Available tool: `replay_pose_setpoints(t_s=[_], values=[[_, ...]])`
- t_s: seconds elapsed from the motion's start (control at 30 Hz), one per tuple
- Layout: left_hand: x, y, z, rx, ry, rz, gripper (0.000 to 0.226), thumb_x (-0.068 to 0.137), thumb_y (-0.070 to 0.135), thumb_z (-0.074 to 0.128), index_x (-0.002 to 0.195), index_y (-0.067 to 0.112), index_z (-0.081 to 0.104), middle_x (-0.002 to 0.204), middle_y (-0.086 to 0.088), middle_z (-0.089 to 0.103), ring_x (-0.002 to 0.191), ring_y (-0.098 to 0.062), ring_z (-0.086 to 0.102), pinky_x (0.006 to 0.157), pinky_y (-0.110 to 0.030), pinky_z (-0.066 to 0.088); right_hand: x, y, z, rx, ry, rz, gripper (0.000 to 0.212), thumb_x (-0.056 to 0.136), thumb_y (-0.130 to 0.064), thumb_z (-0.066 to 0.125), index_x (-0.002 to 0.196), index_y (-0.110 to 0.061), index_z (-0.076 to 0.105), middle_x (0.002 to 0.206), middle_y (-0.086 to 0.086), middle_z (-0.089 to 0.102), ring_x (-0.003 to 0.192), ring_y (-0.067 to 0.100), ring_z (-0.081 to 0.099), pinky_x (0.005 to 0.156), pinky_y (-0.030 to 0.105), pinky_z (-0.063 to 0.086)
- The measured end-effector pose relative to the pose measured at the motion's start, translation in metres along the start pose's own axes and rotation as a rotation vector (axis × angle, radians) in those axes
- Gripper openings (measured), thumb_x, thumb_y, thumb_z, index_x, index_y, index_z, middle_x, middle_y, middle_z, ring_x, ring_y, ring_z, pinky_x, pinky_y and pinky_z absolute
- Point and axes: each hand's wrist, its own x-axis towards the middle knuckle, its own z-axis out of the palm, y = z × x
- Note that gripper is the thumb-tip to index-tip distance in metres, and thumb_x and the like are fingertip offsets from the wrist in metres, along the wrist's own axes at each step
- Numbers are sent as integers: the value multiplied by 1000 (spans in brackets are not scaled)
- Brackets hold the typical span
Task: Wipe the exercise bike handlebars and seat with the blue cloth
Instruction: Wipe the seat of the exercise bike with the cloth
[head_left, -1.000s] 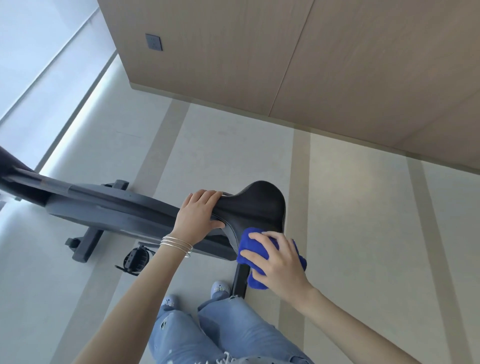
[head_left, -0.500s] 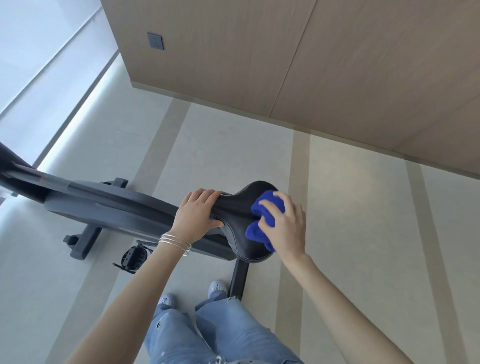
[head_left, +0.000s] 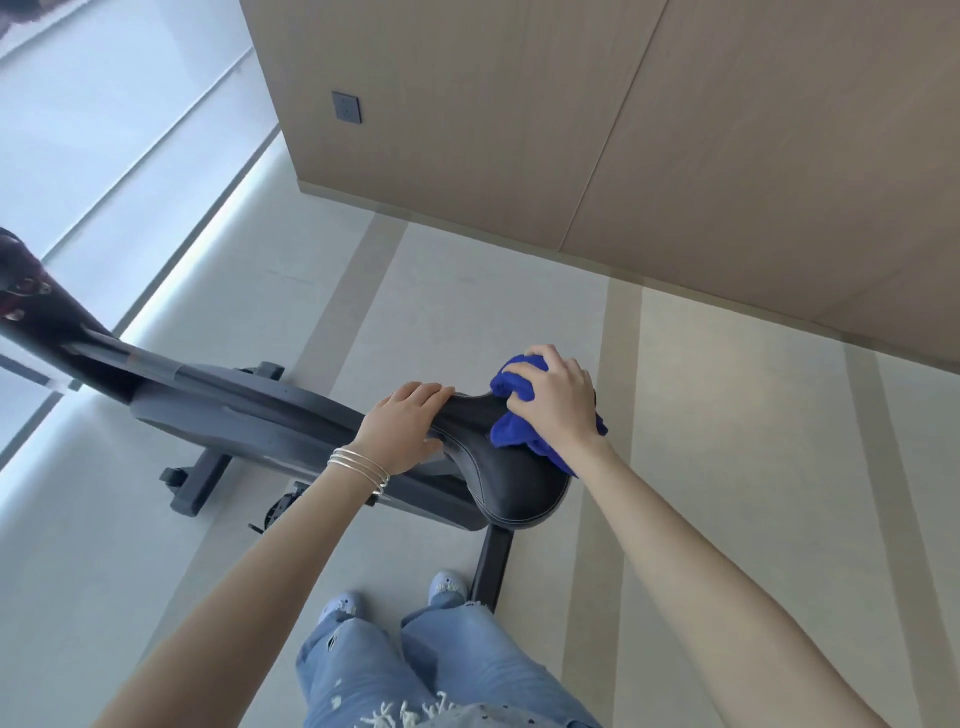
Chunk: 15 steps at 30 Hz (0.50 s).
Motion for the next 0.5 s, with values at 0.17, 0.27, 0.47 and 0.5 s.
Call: replay_pose_setpoints(t_s=[0.17, 0.27, 0.47, 0.5], values=[[-29, -18, -27, 23, -14, -53, 64, 92, 30, 52, 147, 26, 19, 149, 4, 34, 130, -22, 38, 96, -39, 48, -14, -11, -17, 177, 55, -65, 32, 77, -21, 65, 109, -26, 68, 127, -1, 54, 99, 30, 54, 90, 41, 44], [-52, -29, -42, 59, 34, -99, 64, 92, 31, 51, 147, 26, 18, 150, 3, 34, 132, -21, 36, 102, -39, 44, -23, -27, -32, 242, 121, -102, 33, 75, -20, 69, 108, -22, 68, 126, 0, 55, 98, 28, 56, 86, 41, 48], [-89, -37, -72, 98, 136, -141, 62, 93, 35, 49, 146, 26, 19, 151, 2, 32, 137, -22, 30, 107, -40, 38, -31, -83, -58, 281, 178, -205, 33, 77, -22, 71, 110, -22, 67, 127, 0, 54, 102, 25, 55, 88, 41, 49], [-96, -39, -77, 107, 147, -139, 62, 93, 35, 49, 146, 26, 19, 151, 2, 32, 137, -22, 30, 108, -40, 38, -33, -95, -60, 280, 178, -218, 34, 77, -22, 71, 111, -21, 67, 127, 0, 54, 103, 25, 55, 88, 41, 49]])
